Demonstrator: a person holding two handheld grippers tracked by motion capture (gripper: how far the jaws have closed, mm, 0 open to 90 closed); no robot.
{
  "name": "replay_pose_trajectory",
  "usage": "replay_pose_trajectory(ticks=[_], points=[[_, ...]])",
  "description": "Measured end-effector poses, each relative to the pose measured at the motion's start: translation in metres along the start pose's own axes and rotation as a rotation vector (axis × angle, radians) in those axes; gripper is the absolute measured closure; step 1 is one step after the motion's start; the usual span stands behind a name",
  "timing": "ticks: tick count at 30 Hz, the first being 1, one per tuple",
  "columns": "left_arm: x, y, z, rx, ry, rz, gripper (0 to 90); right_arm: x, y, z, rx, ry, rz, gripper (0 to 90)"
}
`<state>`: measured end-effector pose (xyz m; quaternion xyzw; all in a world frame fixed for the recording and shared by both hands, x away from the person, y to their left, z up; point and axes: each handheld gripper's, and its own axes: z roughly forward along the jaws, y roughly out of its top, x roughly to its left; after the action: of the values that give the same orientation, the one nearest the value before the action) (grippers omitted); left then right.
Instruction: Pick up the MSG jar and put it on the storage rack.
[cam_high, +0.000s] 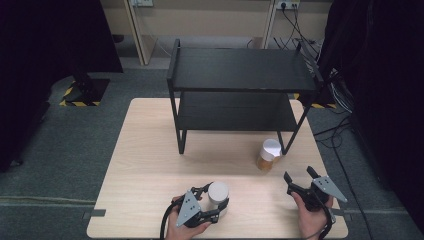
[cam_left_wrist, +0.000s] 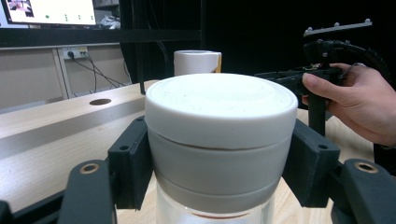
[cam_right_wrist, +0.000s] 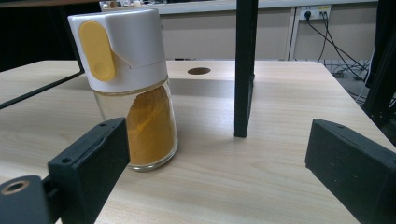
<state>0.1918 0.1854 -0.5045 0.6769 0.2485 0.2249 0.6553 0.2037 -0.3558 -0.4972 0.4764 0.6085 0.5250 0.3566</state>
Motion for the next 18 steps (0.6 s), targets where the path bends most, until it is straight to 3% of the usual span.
replay_pose_trajectory(ticks=[18], points=[[-0.003,0.017,-0.010,-0.054,0.084,0.001,33.6,0.000,0.000,0.000,0.000,0.000,0.002,6.7]])
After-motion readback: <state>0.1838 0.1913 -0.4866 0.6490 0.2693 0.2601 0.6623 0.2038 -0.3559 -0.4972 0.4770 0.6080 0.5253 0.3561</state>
